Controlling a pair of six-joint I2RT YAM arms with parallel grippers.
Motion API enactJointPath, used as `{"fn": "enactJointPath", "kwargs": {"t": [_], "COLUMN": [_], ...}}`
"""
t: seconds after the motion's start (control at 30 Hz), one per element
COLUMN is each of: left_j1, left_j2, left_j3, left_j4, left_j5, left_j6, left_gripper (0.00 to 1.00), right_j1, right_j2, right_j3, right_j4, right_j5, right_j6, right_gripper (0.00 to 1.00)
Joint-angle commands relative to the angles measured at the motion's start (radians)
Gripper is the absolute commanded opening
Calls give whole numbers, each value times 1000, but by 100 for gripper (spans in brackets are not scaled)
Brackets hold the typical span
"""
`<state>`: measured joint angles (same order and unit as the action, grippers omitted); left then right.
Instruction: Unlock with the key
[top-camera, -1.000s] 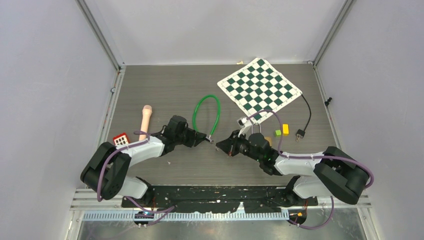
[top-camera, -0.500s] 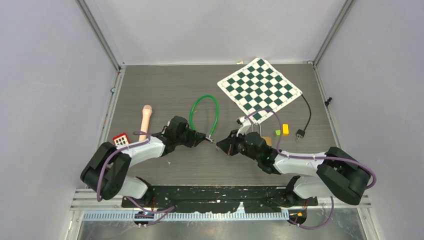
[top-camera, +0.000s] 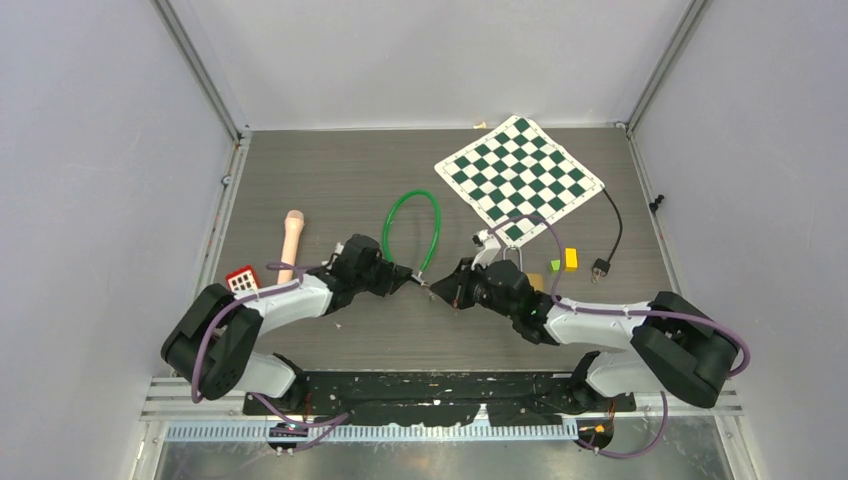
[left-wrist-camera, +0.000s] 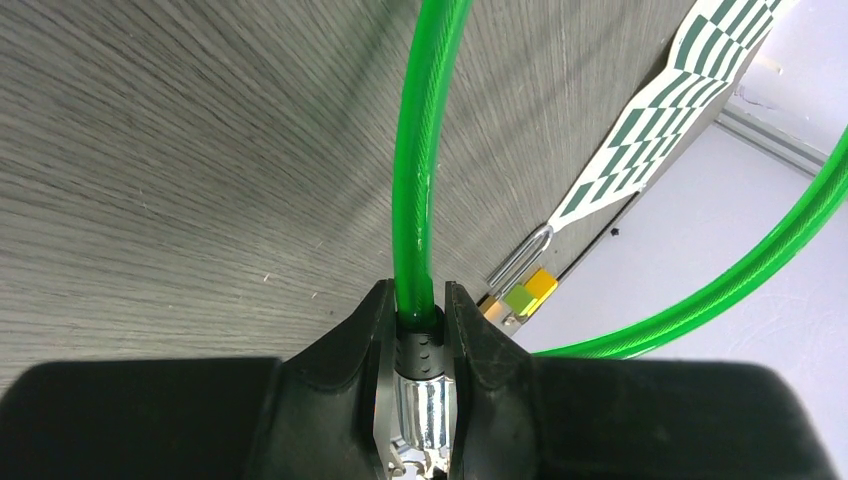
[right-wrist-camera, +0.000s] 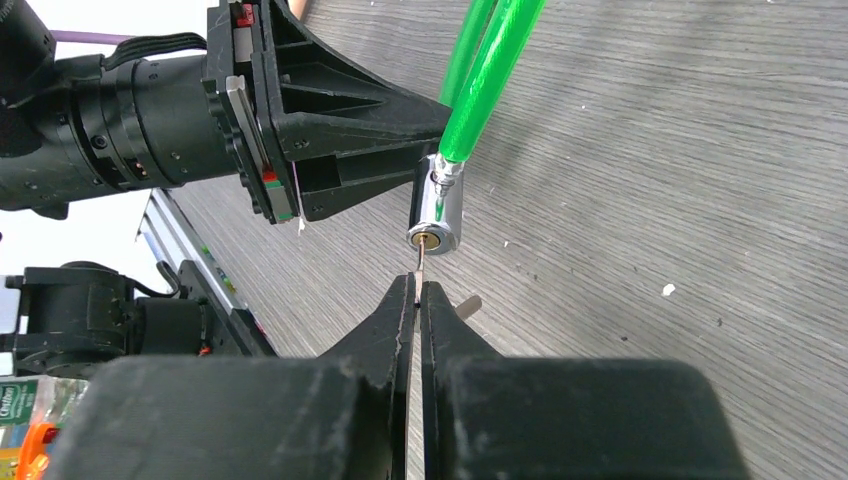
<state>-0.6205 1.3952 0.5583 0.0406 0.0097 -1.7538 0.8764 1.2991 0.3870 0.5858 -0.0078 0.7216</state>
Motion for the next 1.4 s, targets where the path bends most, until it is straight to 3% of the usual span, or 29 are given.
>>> {"fn": "enactJointPath", "kwargs": {"t": [0.0,0.33,0.47,0.77,0.97,1.2,1.37], "left_j1": [-44,-97,-111,-124,-124,-124,-124], "left_j2": [-57,-89,-103,-114,-146,-137,-136], "left_j3": [11,18,18,32,27,29,46], "left_j4": [105,86,59,68,51,68,66], "left_j5": [72,21,1,12,-41,-35,-54], "left_j6": [-2,-38,-80,-127,-166,-216,-235], "left_gripper": [0,0,0,0,0,0,0], "right_j1": [-17,-15,9,36,90,116,177], "right_j2": [17,76,65,175,169,176,185], "right_j3": [61,85,42,21,-5,-86,-94], "right_j4": [34,15,84,249,278,464,492], "right_j5": [-20,71,137,98,220,286,400], "right_j6": [46,9,-15,-29,-87,-112,-180], "right_gripper": [5,5,5,5,5,5,5]}}
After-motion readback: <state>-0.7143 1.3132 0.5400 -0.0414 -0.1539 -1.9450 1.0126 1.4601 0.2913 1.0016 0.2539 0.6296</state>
